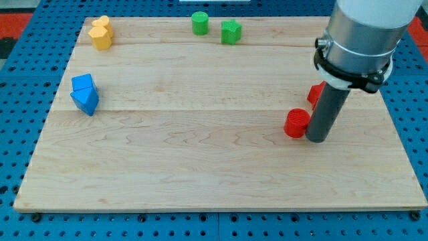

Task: Move the red circle left to the red star

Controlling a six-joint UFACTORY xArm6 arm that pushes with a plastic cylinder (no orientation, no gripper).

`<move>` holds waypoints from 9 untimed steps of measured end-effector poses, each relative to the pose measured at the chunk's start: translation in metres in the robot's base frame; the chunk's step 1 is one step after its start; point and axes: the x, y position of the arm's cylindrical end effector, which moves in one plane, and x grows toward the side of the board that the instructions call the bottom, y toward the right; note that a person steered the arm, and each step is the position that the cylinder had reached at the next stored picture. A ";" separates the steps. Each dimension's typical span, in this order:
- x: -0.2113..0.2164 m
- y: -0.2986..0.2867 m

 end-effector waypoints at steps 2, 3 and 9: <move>-0.014 -0.046; -0.011 -0.072; -0.032 -0.033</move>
